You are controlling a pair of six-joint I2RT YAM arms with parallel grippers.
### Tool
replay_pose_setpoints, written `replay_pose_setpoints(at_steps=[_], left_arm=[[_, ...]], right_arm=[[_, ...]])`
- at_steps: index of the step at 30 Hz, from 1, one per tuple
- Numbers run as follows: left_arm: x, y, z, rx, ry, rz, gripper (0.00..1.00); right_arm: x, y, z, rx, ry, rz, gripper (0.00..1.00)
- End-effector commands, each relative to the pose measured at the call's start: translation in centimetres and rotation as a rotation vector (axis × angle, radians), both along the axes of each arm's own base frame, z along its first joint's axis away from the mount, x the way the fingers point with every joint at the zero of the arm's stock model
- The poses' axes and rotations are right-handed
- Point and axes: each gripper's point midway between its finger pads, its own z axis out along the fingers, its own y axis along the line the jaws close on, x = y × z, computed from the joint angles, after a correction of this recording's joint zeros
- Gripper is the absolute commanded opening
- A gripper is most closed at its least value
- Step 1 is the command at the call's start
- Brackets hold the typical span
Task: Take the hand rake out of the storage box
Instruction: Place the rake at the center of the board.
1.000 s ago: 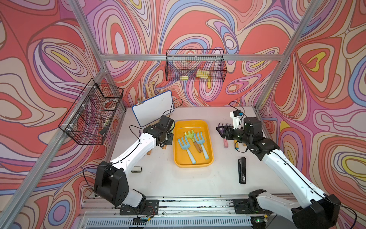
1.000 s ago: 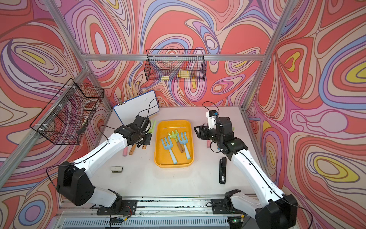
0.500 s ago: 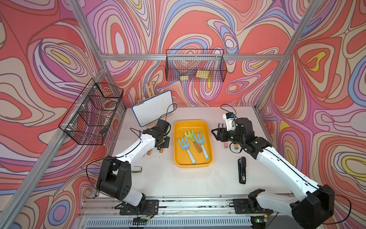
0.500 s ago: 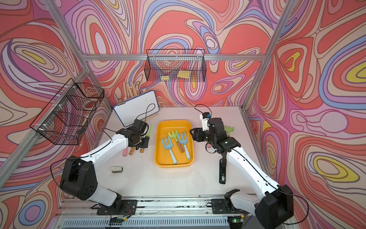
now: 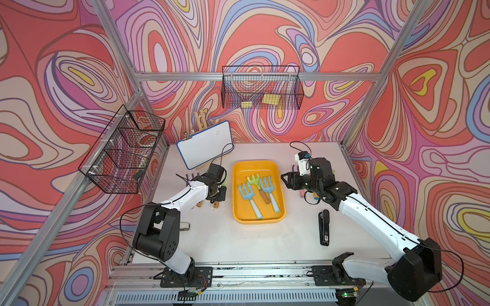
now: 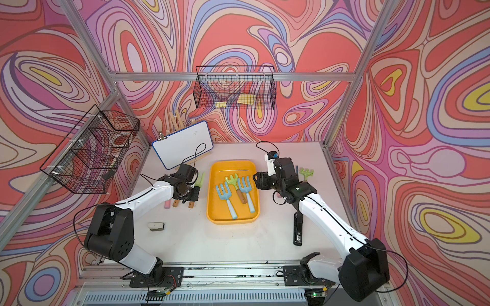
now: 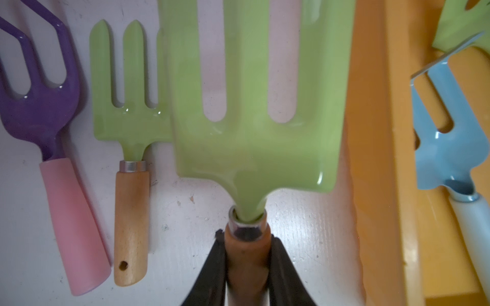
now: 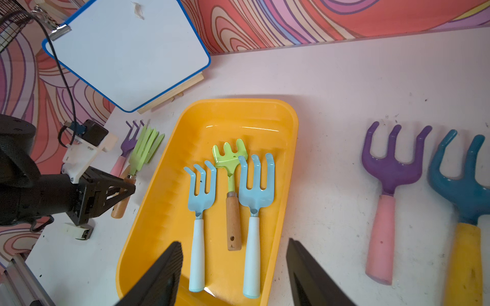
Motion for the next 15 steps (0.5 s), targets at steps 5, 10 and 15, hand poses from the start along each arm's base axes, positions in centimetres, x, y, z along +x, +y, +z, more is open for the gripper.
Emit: replay_pose_setpoints(at_steps=[5, 10, 15], left_arm=[[0.3, 1.2, -1.2, 0.074, 0.028, 0.015, 0.12], [0.4, 2.0, -2.0, 0.128, 0.052, 0.026, 0.12], [0.4, 2.1, -2.6, 0.139, 0.069, 0.026, 0.12]], right_arm=[[0.4, 0.1, 0.0, -0.026, -0.021, -0.006, 0.67], [0.5, 0.2, -0.1, -0.026, -0.022, -0.005, 0.67], [0.5, 0.3, -0.1, -0.029, -0.022, -0.004, 0.67]])
